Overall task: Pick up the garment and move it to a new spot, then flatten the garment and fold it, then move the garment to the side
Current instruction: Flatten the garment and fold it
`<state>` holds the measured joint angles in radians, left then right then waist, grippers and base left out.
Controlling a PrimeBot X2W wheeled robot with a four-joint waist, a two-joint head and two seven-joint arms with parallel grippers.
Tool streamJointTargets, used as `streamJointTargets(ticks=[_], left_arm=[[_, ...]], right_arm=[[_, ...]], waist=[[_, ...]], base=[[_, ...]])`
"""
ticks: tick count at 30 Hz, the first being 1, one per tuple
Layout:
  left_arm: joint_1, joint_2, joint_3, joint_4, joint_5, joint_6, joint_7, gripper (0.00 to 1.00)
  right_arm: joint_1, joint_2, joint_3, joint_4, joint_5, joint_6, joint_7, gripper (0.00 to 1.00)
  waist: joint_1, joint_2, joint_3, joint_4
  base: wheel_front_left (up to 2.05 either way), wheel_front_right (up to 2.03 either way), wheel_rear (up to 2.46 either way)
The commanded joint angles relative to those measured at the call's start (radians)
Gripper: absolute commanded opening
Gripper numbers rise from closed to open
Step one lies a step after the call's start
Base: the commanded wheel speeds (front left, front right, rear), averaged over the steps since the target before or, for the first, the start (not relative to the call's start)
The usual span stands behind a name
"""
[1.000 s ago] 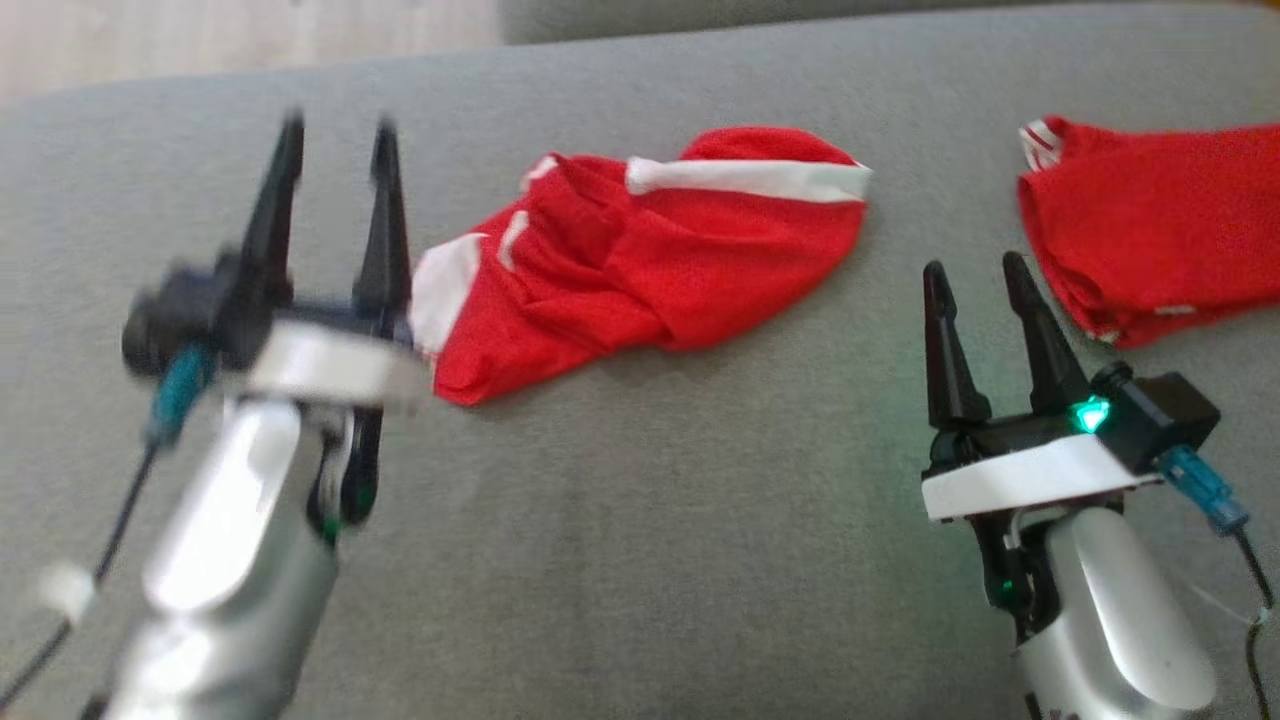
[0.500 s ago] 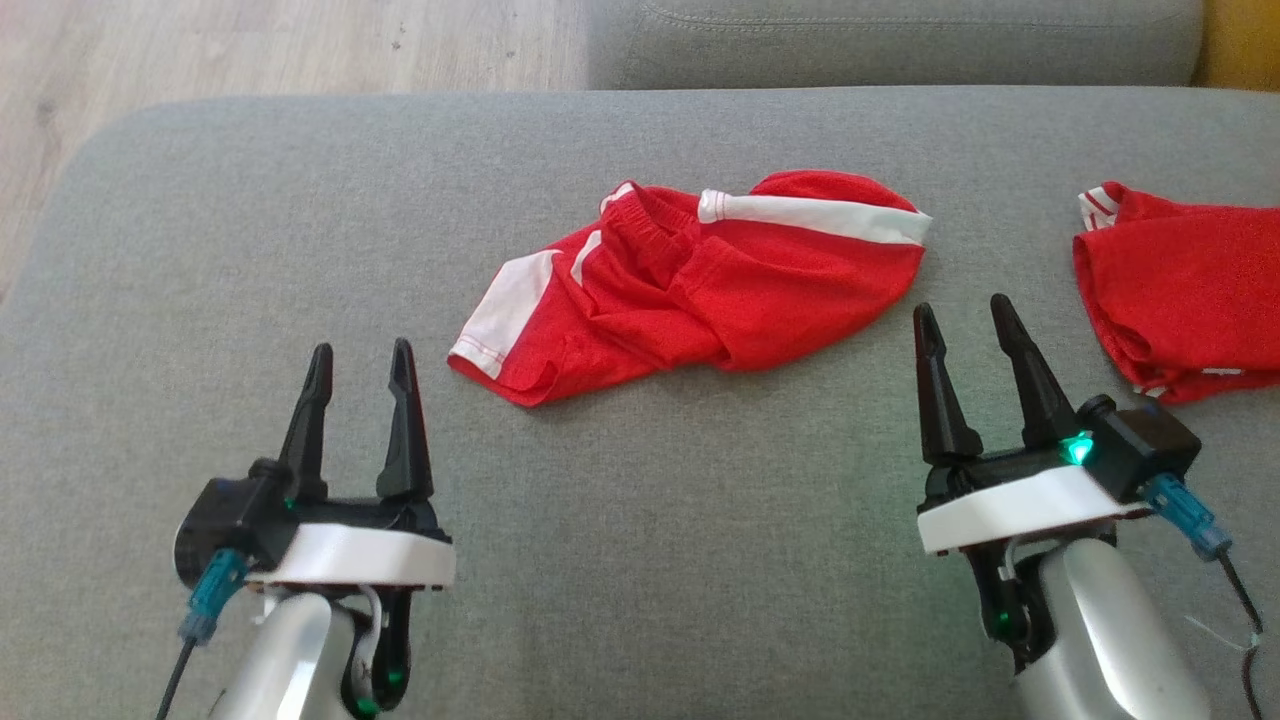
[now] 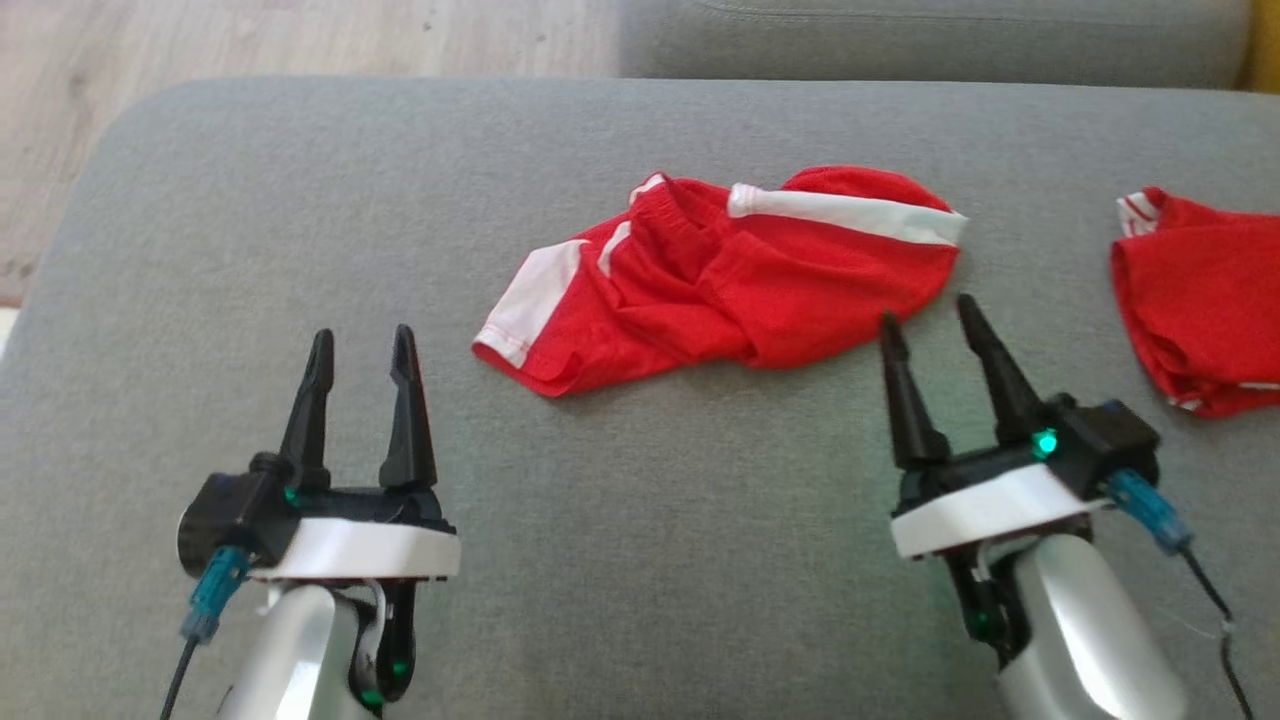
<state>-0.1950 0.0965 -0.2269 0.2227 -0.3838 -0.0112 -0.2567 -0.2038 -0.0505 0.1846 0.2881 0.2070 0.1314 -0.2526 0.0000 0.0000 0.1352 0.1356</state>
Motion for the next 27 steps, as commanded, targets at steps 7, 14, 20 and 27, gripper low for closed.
streamJointTargets(ticks=[7,14,20,27], left_arm=[[-0.033,-0.021,0.077,-0.024,0.037,-0.017,-0.005,1.0],[-0.05,-0.039,0.091,-0.015,0.049,-0.032,-0.005,1.0],[-0.056,-0.045,0.078,0.0,0.043,-0.04,-0.005,1.0],[-0.065,-0.046,0.032,0.0,-0.004,-0.025,-0.005,1.0]], right_arm=[[-0.141,0.0,0.151,-0.007,-0.046,-0.001,0.031,1.0],[-0.27,-0.003,0.346,0.13,-0.064,-0.001,0.14,1.0],[-0.4,-0.031,0.513,0.316,0.0,-0.001,0.237,1.0],[-0.524,-0.05,0.62,0.546,0.016,-0.001,0.314,1.0]], waist=[[0.0,0.0,0.026,0.081],[0.0,0.0,0.057,0.176],[0.0,0.0,0.077,0.248],[0.0,0.0,0.098,0.312]], base=[[0.0,0.0,0.0],[0.0,0.0,0.0],[0.0,0.0,0.0],[0.0,0.0,0.0]])
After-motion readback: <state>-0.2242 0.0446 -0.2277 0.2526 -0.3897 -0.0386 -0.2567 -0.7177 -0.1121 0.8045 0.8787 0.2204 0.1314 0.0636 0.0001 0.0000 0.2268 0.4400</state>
